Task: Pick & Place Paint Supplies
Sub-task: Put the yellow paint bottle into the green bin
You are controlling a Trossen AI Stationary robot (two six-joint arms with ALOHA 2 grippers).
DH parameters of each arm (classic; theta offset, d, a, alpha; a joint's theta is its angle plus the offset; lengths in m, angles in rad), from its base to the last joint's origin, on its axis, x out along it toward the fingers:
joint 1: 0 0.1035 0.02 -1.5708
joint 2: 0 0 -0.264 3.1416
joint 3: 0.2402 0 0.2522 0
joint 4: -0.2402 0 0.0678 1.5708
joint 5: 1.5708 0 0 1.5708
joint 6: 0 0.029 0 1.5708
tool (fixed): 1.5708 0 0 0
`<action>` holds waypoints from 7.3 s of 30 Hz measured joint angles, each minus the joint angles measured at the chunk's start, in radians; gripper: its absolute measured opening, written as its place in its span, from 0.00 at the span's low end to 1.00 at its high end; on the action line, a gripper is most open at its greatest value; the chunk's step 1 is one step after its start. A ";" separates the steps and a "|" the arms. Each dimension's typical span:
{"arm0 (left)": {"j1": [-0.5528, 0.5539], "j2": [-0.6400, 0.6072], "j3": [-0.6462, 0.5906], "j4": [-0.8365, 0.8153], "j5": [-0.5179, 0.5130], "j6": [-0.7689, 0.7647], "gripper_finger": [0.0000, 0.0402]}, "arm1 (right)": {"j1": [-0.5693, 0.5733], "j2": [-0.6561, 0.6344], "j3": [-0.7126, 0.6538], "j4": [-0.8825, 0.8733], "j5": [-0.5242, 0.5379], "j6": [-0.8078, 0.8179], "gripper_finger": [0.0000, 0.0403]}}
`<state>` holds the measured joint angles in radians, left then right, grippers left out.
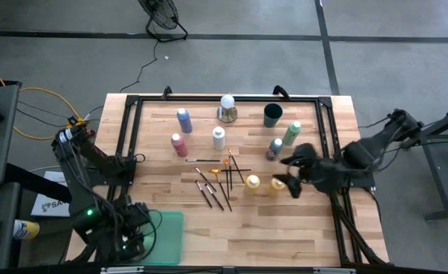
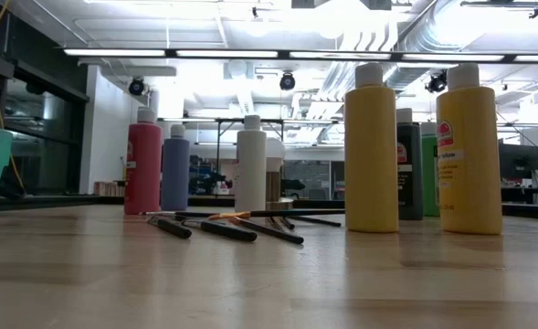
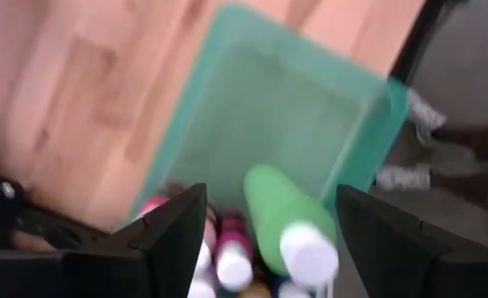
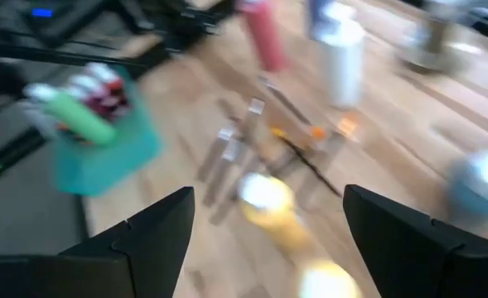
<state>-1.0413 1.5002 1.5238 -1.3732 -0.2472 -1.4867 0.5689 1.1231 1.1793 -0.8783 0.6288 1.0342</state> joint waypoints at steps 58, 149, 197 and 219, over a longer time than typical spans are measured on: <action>0.212 -0.026 0.001 -0.017 -0.087 0.228 0.64 | 0.285 0.845 -0.404 0.325 0.359 0.803 0.75; 0.224 -0.026 0.001 -0.010 -0.084 0.199 0.64 | 0.073 0.550 -0.299 0.200 0.414 0.358 0.52; 0.786 0.017 0.407 0.429 0.025 1.213 0.64 | -0.234 0.446 -0.019 0.942 -0.299 -0.696 0.51; 0.786 0.071 0.407 0.366 0.087 1.228 0.64 | -0.251 0.533 0.002 0.943 -0.370 -0.645 0.51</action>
<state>-0.2554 1.5714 1.9312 -1.0068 -0.1603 -0.2591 0.3176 1.6558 1.1809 0.0646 0.2584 0.3893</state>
